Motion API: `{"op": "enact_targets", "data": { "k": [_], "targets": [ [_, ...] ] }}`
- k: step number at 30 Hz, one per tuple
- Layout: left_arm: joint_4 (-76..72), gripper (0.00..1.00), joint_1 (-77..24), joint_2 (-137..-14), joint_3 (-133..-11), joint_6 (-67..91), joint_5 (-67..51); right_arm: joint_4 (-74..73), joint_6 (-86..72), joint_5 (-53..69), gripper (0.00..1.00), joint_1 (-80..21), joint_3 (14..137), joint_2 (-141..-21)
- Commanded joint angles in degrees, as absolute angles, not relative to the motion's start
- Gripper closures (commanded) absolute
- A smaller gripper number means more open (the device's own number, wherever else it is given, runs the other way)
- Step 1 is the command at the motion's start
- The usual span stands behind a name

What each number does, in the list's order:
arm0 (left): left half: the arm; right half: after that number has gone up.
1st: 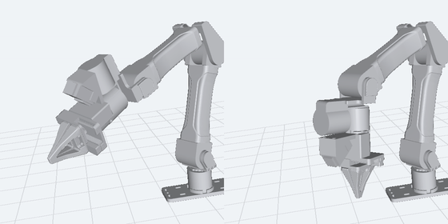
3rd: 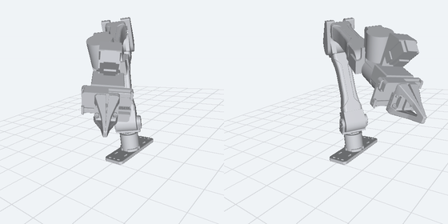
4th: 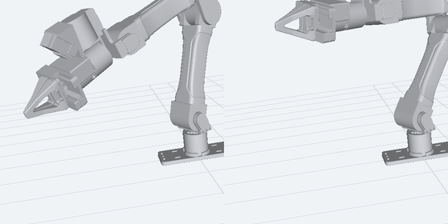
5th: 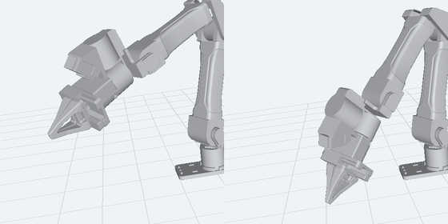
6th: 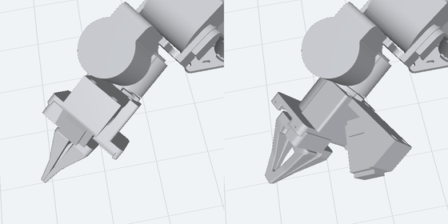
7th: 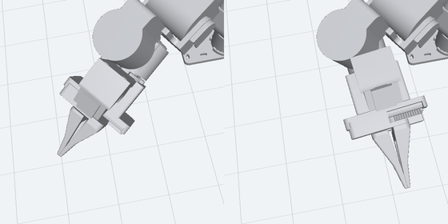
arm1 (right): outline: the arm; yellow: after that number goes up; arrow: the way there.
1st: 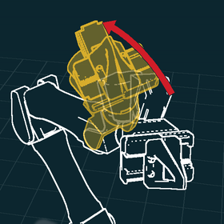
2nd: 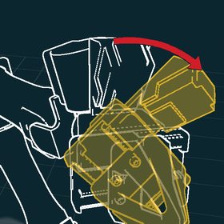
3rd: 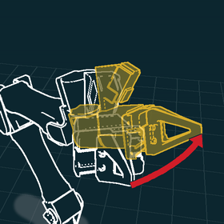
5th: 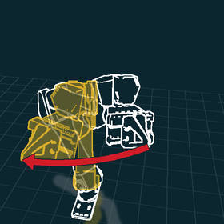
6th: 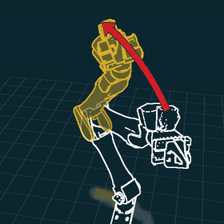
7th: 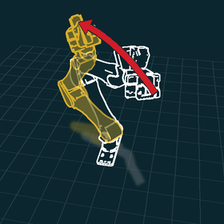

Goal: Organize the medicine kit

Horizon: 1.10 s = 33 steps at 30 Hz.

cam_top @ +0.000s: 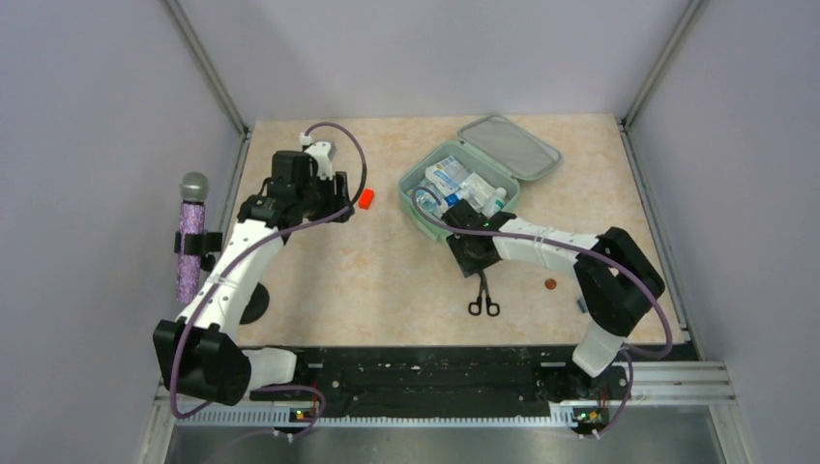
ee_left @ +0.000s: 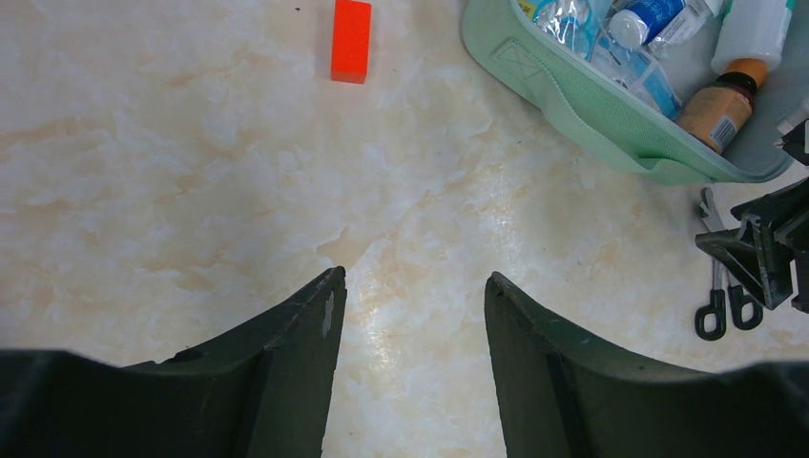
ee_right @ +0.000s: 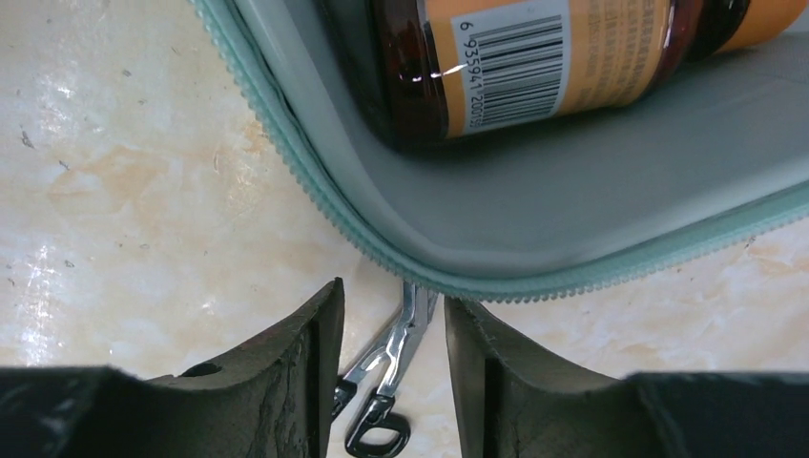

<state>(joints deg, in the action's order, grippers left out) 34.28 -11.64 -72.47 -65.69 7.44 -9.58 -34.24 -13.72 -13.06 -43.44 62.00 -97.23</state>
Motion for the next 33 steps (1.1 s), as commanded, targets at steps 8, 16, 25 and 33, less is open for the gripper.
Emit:
{"op": "enact_targets", "data": {
  "k": [8, 16, 25, 33],
  "targets": [
    [33.5, 0.4, -10.97, -70.47, -68.07, 7.65, -10.58, -30.97, -15.41, -15.35, 0.59, -43.35, 62.25, -100.64],
    [34.22, 0.4, -10.99, -69.51, -67.25, 8.09, -12.32, -31.03, -15.45, -14.57, 0.66, -41.89, 56.3, -98.87],
    [33.78, 0.41, -10.99, -69.46, -65.48, 8.65, -17.11, -29.76, -12.08, -12.58, 0.67, -36.62, 54.32, -95.22],
    [34.14, 0.42, -10.99, -69.83, -66.0, 9.17, -18.21, -29.39, -11.41, -14.46, 0.69, -35.16, 55.38, -92.29]
  ]
}}
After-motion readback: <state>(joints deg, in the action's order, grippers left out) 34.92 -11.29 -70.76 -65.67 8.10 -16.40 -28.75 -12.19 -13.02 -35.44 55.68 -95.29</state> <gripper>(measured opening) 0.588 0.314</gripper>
